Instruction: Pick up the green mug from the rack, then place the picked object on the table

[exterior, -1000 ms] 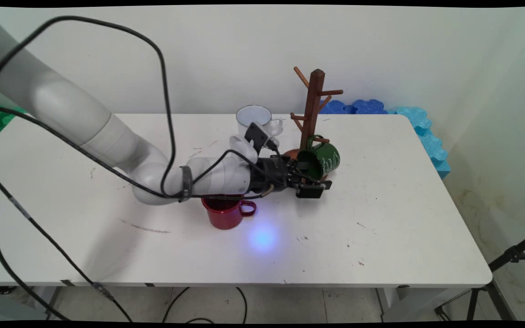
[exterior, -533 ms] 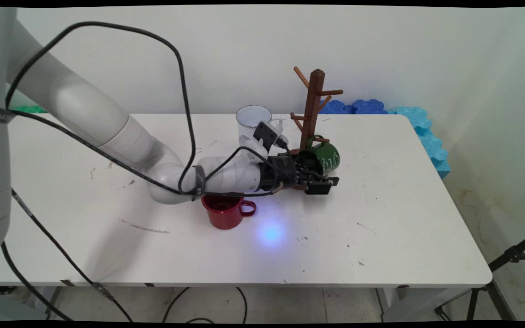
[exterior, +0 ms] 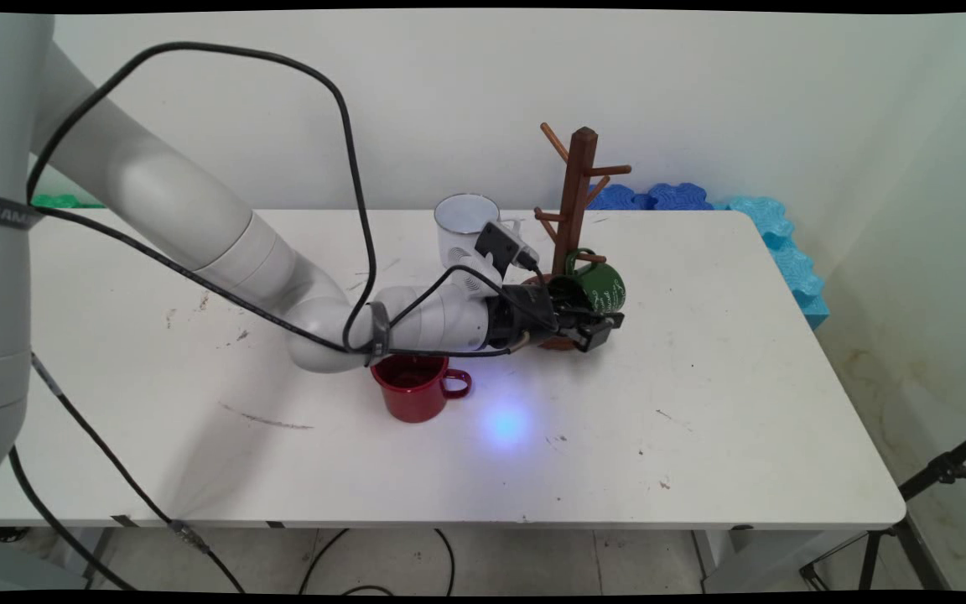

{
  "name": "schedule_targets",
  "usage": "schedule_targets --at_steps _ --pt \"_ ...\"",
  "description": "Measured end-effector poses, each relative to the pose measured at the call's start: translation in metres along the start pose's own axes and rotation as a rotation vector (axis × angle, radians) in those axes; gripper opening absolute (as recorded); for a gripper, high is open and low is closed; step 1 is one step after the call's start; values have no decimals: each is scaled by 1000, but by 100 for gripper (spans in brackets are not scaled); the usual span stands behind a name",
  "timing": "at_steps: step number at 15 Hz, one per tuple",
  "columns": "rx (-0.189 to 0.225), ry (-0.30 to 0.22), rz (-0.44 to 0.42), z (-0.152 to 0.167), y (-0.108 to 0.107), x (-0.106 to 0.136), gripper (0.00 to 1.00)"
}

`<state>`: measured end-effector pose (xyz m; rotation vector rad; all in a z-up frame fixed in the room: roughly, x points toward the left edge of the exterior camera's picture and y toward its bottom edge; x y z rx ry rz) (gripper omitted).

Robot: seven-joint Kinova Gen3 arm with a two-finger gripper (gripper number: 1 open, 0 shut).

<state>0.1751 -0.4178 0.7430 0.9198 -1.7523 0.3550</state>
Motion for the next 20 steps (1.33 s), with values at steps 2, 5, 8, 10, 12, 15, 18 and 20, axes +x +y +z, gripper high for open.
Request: schedule_targets --at_steps 2,5,8,10,12,15,18,20 --pt "-4 -1 3 0 0 2 0" --pt "-9 -3 7 -3 -2 6 0" --pt "-18 -9 11 -8 -4 11 0" --pt "-30 -12 15 -12 -3 15 0" --pt "-44 -15 20 -17 -1 18 0" --pt "-67 -18 29 -24 3 22 0" --pt "-89 -17 37 -31 10 28 0" --pt "-106 -17 42 -36 15 32 0"
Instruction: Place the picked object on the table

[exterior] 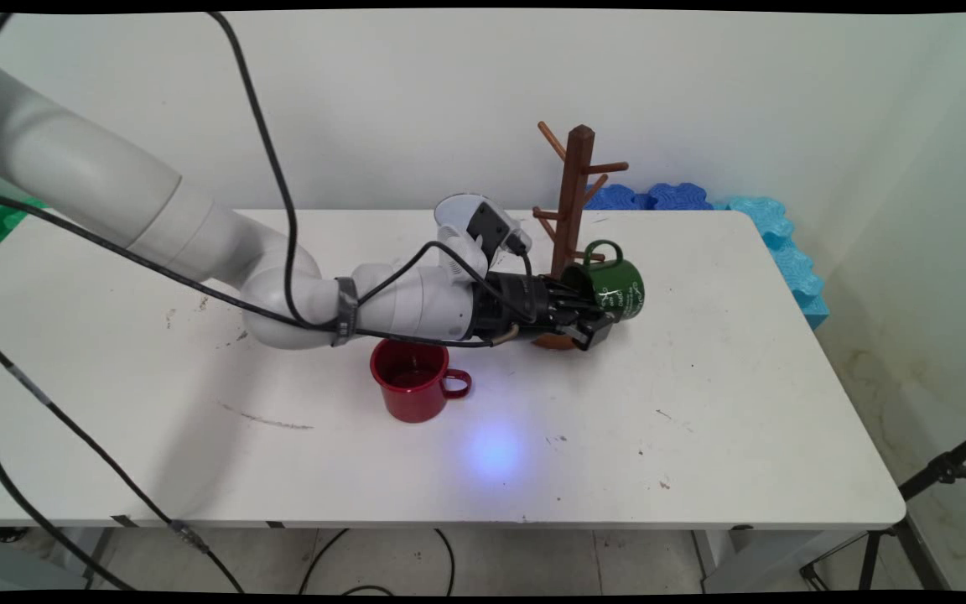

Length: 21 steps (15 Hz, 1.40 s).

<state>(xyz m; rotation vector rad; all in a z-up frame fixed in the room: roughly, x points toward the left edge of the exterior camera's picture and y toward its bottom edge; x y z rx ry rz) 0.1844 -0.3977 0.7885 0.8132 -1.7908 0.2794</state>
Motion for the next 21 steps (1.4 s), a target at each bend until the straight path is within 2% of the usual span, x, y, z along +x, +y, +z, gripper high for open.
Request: schedule_targets --at_steps 4,6,13,19,21 --pt "-33 -2 14 -12 12 9 0" --pt "-40 -18 22 -19 16 15 0" --pt "-47 -129 79 -55 24 50 0" --pt "-36 -207 115 -80 29 81 0" --pt "-52 -244 139 -88 33 89 0"
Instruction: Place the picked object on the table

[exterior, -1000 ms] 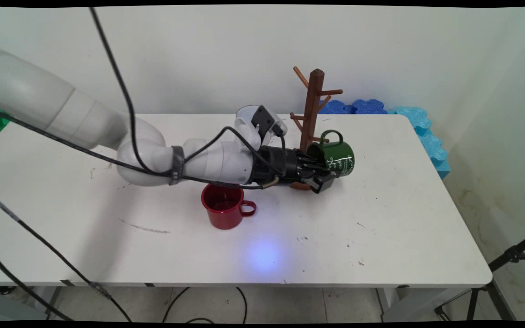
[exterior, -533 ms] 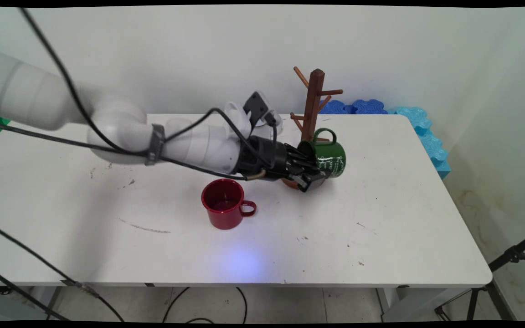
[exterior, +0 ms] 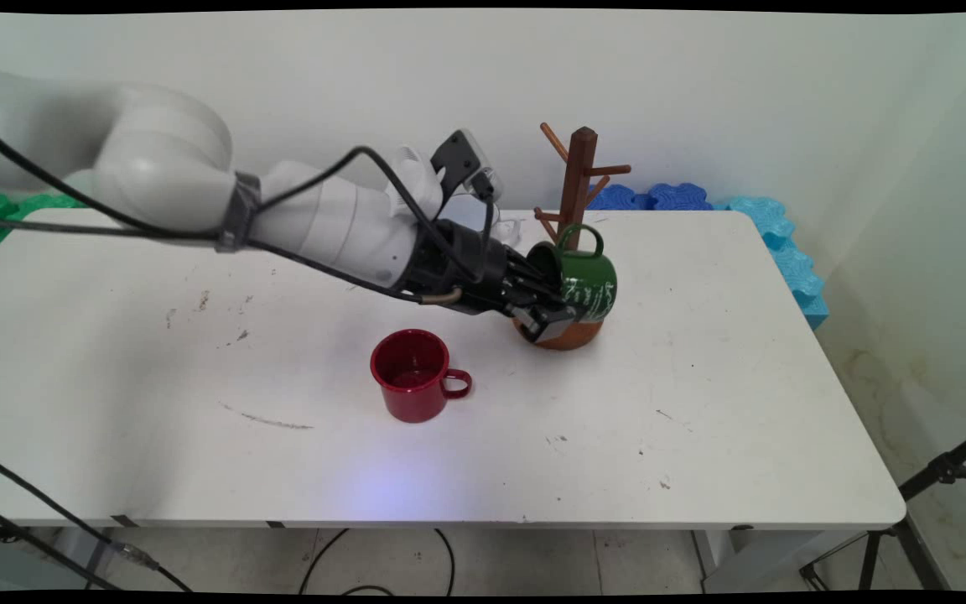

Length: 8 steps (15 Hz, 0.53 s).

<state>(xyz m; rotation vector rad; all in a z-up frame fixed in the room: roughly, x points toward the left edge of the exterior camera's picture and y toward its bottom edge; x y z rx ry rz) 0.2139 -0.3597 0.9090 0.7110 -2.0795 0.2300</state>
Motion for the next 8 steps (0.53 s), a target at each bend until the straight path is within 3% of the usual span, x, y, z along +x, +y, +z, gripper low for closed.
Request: schedule_targets --at_steps 8 --pt "-31 -122 105 -53 -4 38 0"
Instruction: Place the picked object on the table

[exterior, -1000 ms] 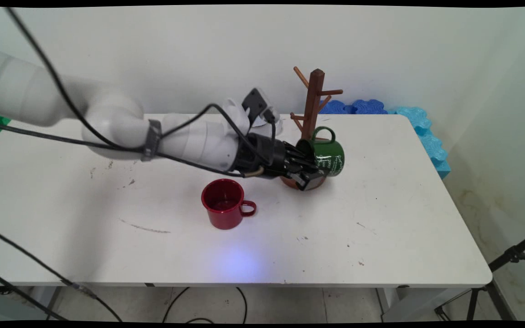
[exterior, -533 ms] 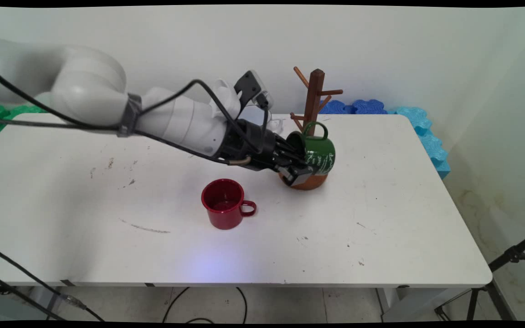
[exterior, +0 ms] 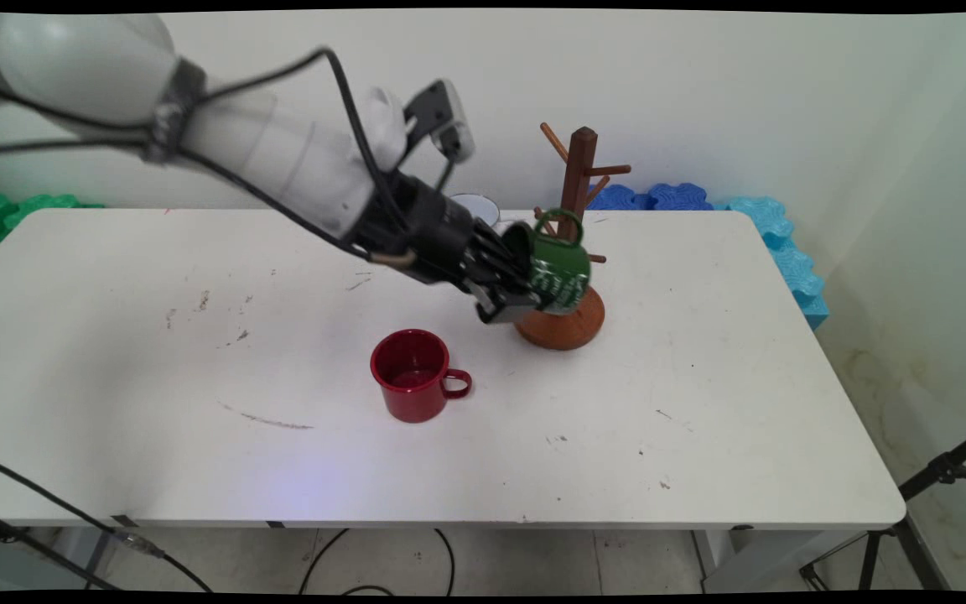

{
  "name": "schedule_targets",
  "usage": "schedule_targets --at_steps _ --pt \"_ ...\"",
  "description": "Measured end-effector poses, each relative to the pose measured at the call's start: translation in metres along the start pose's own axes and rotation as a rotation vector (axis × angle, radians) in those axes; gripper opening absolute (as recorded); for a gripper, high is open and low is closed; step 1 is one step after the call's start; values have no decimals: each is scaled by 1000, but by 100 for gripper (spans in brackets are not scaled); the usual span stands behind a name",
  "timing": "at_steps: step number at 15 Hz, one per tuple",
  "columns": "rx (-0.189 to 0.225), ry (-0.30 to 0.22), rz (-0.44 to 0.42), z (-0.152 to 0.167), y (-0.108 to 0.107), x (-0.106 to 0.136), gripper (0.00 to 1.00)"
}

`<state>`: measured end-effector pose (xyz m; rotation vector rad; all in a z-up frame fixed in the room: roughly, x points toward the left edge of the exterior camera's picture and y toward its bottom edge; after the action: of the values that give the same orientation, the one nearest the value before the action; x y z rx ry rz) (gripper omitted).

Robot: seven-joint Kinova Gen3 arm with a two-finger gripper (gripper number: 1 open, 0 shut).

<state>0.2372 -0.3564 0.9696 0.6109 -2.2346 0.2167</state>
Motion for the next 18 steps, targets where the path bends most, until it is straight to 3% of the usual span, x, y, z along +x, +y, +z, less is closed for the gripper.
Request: schedule_targets --at_steps 5,10,18 --pt "46 -126 66 -38 -17 13 0" --pt "102 -262 107 -56 -37 14 0" --pt "186 -524 146 -52 -82 -2 0"
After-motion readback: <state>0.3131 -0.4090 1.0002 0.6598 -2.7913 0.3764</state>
